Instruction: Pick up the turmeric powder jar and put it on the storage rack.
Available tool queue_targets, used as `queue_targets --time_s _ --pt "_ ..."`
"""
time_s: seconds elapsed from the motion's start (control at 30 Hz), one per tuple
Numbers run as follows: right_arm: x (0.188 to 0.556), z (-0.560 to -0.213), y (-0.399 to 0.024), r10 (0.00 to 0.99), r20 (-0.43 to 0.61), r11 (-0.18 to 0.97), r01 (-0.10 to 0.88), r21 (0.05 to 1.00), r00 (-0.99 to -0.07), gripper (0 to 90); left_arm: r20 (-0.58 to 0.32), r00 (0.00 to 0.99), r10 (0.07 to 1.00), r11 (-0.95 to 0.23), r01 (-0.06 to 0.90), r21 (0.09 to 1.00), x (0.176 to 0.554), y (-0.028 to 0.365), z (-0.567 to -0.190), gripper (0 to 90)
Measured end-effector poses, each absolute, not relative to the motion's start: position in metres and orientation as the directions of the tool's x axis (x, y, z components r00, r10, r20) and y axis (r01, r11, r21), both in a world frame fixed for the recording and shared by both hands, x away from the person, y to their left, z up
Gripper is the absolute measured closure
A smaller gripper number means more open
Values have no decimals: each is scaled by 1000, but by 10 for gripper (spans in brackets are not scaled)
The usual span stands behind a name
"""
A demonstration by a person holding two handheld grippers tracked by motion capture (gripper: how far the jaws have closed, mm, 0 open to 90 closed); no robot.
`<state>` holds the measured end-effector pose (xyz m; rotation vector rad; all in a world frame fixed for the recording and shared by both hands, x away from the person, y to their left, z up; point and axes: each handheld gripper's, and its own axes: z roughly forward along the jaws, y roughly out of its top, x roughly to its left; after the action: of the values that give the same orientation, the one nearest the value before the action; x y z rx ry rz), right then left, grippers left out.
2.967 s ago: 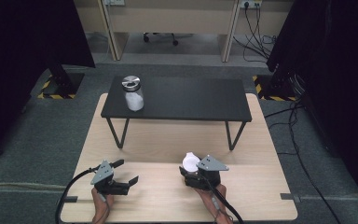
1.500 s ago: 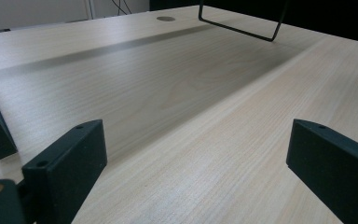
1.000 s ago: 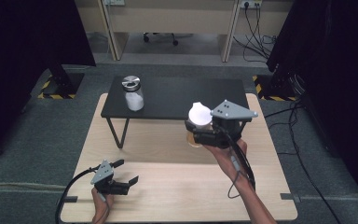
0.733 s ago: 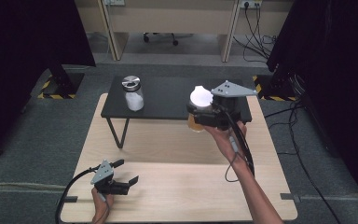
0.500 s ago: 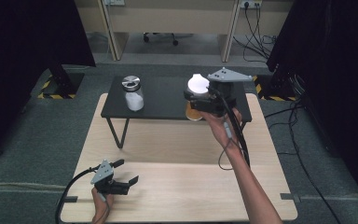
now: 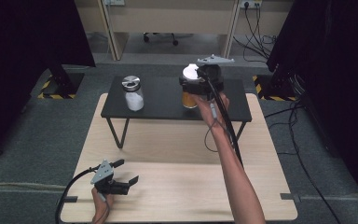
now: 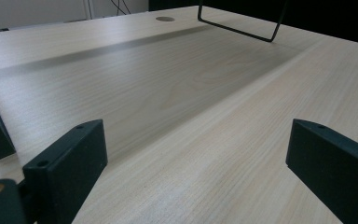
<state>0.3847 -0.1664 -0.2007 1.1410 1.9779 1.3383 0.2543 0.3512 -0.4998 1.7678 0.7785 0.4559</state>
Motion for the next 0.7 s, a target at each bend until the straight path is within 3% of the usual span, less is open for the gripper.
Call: queue_targets --time_s 0.27,0.7 --pt "398 -208 -158 850 87 154 402 902 -520 309 -71 711 700 -186 277 943 254 351 -500 45" --pt "402 -208 -146 848 38 208 399 893 -528 304 -71 711 699 -186 277 943 254 351 -500 46"
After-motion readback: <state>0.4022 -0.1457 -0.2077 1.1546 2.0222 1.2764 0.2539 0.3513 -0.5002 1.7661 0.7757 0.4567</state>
